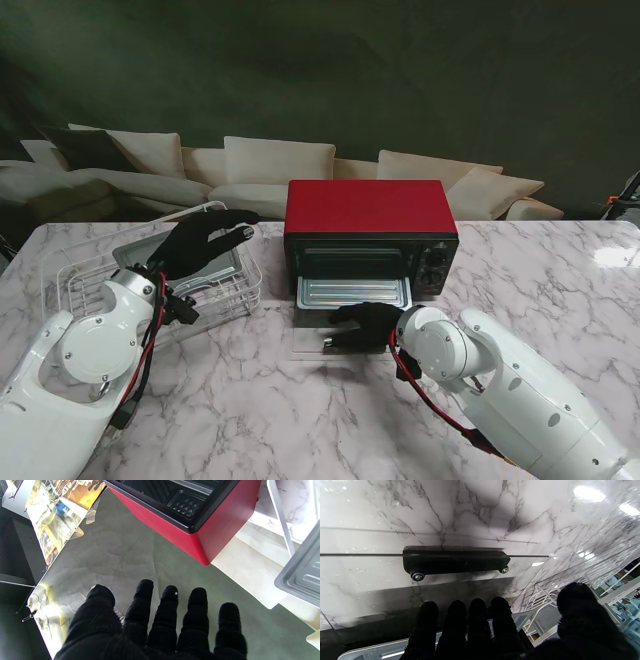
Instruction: Slide the trays into the oven
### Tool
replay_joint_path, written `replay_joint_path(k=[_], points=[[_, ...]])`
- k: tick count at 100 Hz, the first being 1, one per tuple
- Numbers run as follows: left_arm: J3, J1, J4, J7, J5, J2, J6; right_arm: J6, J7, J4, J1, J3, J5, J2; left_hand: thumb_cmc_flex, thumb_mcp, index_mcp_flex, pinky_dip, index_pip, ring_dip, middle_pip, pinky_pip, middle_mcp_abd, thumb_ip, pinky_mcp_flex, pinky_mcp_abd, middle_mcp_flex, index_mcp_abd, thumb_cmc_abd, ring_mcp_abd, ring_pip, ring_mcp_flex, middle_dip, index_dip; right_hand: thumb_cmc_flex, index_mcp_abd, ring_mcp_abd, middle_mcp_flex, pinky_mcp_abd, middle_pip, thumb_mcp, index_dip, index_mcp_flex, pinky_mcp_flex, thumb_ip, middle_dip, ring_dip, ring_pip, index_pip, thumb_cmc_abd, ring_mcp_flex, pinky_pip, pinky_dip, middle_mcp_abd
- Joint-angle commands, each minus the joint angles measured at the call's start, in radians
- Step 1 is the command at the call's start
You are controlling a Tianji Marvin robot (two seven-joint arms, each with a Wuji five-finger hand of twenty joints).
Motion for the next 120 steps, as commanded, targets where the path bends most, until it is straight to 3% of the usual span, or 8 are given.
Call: replay_joint_path(k=[1, 15, 26, 54, 55, 87, 107, 120], points=[[0.008, 0.001, 0.007, -0.012, -0.007, -0.003, 0.006, 0.016, -0.032, 0.039, 0.033, 0.008, -0.019, -0.012, -0.005, -0.032, 0.03, 0.007, 0.0, 0.011, -0.007, -0.006, 0.003, -0.009, -0.018, 0.019, 0.022, -0.002, 0.046, -0.001, 0.012, 0.001, 0.008, 0.006, -0.041, -0.017, 0.004, -0.056, -0.013, -0.086, -0.002, -0.023, -0.031, -0.064, 0.023, -0.013, -0.01, -0.044, 0.019, 0.02, -0.062, -0.109, -0.016, 0.022], [0.011, -0.001, 0.008, -0.013, -0.009, -0.003, 0.007, 0.015, -0.064, 0.075, 0.065, -0.015, -0.019, -0.021, -0.007, -0.033, 0.028, 0.008, -0.001, 0.012, -0.005, -0.007, -0.014, -0.009, -0.017, 0.019, 0.024, -0.002, 0.046, 0.0, 0.013, 0.002, 0.009, 0.006, -0.042, -0.023, -0.005, -0.038, -0.014, -0.105, 0.001, -0.032, -0.031, -0.063, 0.023, -0.022, -0.009, -0.043, 0.028, 0.018, -0.06, -0.108, -0.02, 0.008], [0.009, -0.002, 0.007, -0.015, -0.008, -0.003, 0.004, 0.017, -0.082, 0.099, 0.089, -0.031, -0.011, -0.028, -0.006, -0.032, 0.029, 0.008, 0.0, 0.012, -0.006, -0.007, 0.003, -0.009, -0.017, 0.019, 0.022, -0.003, 0.047, -0.001, 0.012, 0.002, 0.008, 0.006, -0.042, -0.024, -0.006, -0.034, -0.01, -0.102, 0.003, -0.037, -0.03, -0.054, 0.023, -0.019, -0.008, -0.039, 0.037, 0.016, -0.054, -0.1, -0.018, 0.006], [0.006, 0.0, 0.008, -0.015, -0.009, -0.002, 0.003, 0.022, -0.11, 0.16, 0.142, -0.069, 0.004, -0.041, -0.007, -0.033, 0.03, 0.009, 0.0, 0.012, -0.007, -0.008, 0.003, -0.009, -0.018, 0.02, 0.023, -0.002, 0.046, 0.0, 0.012, 0.001, 0.008, 0.006, -0.041, -0.029, -0.012, -0.051, -0.009, -0.04, 0.013, -0.047, -0.028, -0.049, 0.024, 0.014, -0.004, -0.033, 0.064, 0.007, -0.047, -0.08, -0.011, -0.001], [0.006, 0.0, 0.008, -0.015, -0.009, -0.002, 0.003, 0.022, -0.111, 0.162, 0.144, -0.071, 0.005, -0.041, -0.007, -0.033, 0.029, 0.009, 0.0, 0.012, -0.006, -0.008, -0.013, -0.009, -0.018, 0.02, 0.025, -0.002, 0.046, 0.0, 0.012, 0.001, 0.008, 0.006, -0.041, -0.029, -0.011, -0.051, -0.009, -0.039, 0.013, -0.047, -0.028, -0.048, 0.024, 0.015, -0.004, -0.033, 0.065, 0.007, -0.047, -0.079, -0.01, 0.0], [0.002, -0.001, 0.01, -0.018, -0.01, -0.002, 0.0, 0.033, -0.141, 0.225, 0.191, -0.105, 0.021, -0.055, -0.007, -0.033, 0.03, 0.009, 0.0, 0.012, -0.007, -0.008, 0.003, -0.01, -0.017, 0.02, 0.023, -0.002, 0.046, -0.001, 0.012, 0.002, 0.008, 0.006, -0.04, -0.038, -0.018, -0.06, -0.007, -0.005, 0.02, -0.052, -0.026, -0.054, 0.025, 0.029, -0.003, -0.032, 0.082, 0.002, -0.046, -0.077, -0.008, -0.012], [-0.002, -0.001, 0.011, -0.021, -0.009, -0.001, -0.004, 0.028, -0.171, 0.235, 0.179, -0.097, 0.014, -0.061, -0.007, -0.032, 0.03, 0.01, 0.0, 0.012, -0.008, -0.008, 0.003, -0.009, -0.016, 0.021, 0.023, -0.002, 0.046, 0.001, 0.012, 0.001, 0.008, 0.006, -0.044, -0.091, 0.0, -0.062, 0.102, -0.01, 0.023, -0.049, -0.03, -0.075, 0.026, 0.025, 0.005, -0.021, 0.094, 0.001, -0.053, -0.084, -0.009, -0.061], [-0.003, -0.001, 0.012, -0.022, -0.008, -0.001, -0.005, 0.018, -0.178, 0.243, 0.18, -0.098, 0.003, -0.061, -0.007, -0.033, 0.031, 0.01, 0.0, 0.012, -0.008, -0.008, 0.003, -0.01, -0.017, 0.02, 0.023, -0.002, 0.046, 0.005, 0.012, 0.002, 0.008, 0.007, -0.049, -0.107, -0.007, -0.066, 0.12, -0.02, 0.027, -0.045, -0.03, -0.073, 0.027, 0.02, 0.01, -0.019, 0.096, -0.001, -0.057, -0.083, 0.002, -0.078]])
